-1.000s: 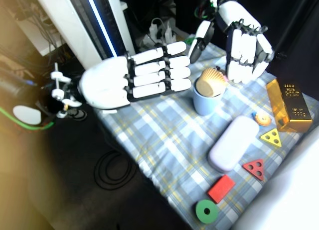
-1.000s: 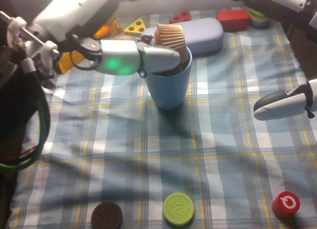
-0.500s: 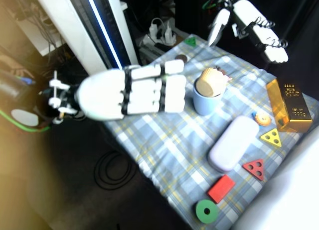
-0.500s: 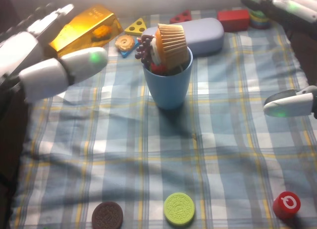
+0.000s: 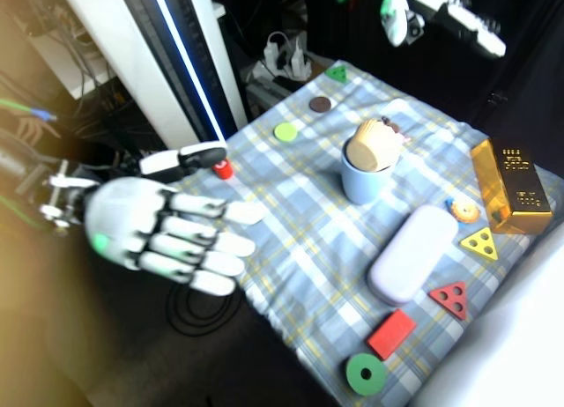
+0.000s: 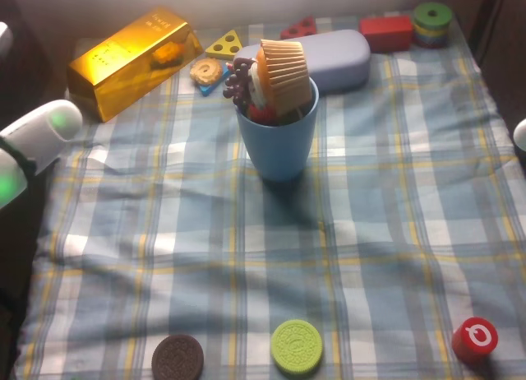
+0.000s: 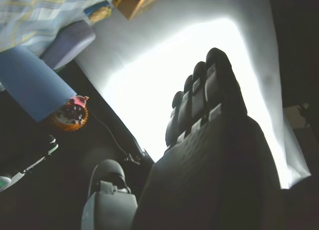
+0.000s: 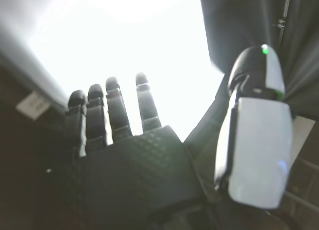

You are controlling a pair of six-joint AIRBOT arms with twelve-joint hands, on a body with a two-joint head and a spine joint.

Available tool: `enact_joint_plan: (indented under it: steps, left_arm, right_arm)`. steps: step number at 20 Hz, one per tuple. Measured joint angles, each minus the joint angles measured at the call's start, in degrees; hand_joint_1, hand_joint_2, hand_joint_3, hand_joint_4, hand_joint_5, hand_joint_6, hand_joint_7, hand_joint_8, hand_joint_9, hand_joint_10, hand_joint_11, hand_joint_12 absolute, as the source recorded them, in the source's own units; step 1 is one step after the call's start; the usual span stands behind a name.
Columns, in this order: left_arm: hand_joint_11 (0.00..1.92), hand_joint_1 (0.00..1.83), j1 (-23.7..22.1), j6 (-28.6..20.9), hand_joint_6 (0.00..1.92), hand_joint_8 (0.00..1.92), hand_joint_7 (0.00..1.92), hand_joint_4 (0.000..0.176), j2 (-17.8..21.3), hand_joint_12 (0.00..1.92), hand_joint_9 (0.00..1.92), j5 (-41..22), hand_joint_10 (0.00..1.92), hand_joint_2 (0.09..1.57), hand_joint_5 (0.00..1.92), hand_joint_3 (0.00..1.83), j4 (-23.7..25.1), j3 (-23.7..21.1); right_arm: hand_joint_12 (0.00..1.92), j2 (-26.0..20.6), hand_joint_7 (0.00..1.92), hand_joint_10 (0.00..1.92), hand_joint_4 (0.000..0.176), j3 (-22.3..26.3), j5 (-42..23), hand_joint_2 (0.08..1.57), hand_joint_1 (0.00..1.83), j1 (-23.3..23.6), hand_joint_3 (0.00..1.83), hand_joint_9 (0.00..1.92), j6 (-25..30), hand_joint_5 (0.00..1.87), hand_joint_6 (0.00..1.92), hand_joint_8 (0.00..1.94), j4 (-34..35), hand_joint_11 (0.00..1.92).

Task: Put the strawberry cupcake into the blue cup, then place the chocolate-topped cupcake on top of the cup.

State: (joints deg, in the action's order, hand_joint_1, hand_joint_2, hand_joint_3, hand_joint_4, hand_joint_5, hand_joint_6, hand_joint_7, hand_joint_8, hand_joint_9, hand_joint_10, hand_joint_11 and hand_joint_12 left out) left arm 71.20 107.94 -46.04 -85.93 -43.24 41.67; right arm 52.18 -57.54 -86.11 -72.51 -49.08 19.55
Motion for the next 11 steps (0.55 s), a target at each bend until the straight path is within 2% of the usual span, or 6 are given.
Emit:
enact_joint_plan:
  steps: [1,4,6,8,9,11]
  left_arm:
    - [0.11,0.0,0.13,-0.02,0.0,0.0,0.13,0.115,-0.42,0.04,0.11,-1.46,0.0,0.92,0.11,0.0,-0.46,-0.09]
    - [0.09,0.0,0.48,0.04,0.0,0.0,0.12,0.168,-1.73,0.03,0.1,-5.6,0.0,0.87,0.12,0.0,0.07,-0.39]
    - [0.13,0.0,0.44,0.48,0.0,0.01,0.15,0.11,-2.05,0.04,0.14,-6.45,0.02,0.92,0.12,0.0,1.81,-0.37]
    - [0.15,0.0,0.33,2.67,0.0,0.0,0.16,0.12,-2.86,0.03,0.16,-6.71,0.0,0.91,0.13,0.0,1.97,-0.39]
    - [0.15,0.0,0.09,4.37,0.01,0.0,0.17,0.098,-3.23,0.03,0.16,-6.51,0.0,0.93,0.15,0.01,1.46,-0.66]
    - [0.14,0.0,-0.44,6.08,0.0,0.0,0.15,0.164,-4.02,0.02,0.14,-6.25,0.0,0.89,0.14,0.0,1.22,-1.05]
  right_arm:
    - [0.01,0.26,0.0,0.0,0.081,0.15,-2.01,0.92,0.0,-0.83,0.0,0.0,-0.59,0.0,0.0,0.0,0.09,0.02]
    - [0.01,2.49,0.0,0.0,0.055,0.37,-6.67,0.87,0.0,-3.61,0.0,0.0,-0.76,0.01,0.01,0.0,4.42,0.01]
    - [0.0,4.02,0.0,0.0,0.045,-0.68,-7.15,0.89,0.0,-3.58,0.0,0.0,-0.79,0.01,0.0,0.0,6.25,0.0]
    - [0.0,5.05,0.0,0.0,0.053,-0.96,-7.26,0.93,0.0,-3.58,0.01,0.0,-0.81,0.0,0.0,0.0,6.05,0.0]
    - [0.0,5.51,0.0,0.0,0.08,-1.03,-7.3,0.93,0.0,-3.58,0.01,0.0,-0.83,0.0,0.0,0.0,5.97,0.0]
    - [0.0,6.73,0.0,0.0,0.116,-1.05,-7.28,0.93,0.0,-3.58,0.01,0.0,-0.81,0.0,0.0,0.0,6.6,0.0]
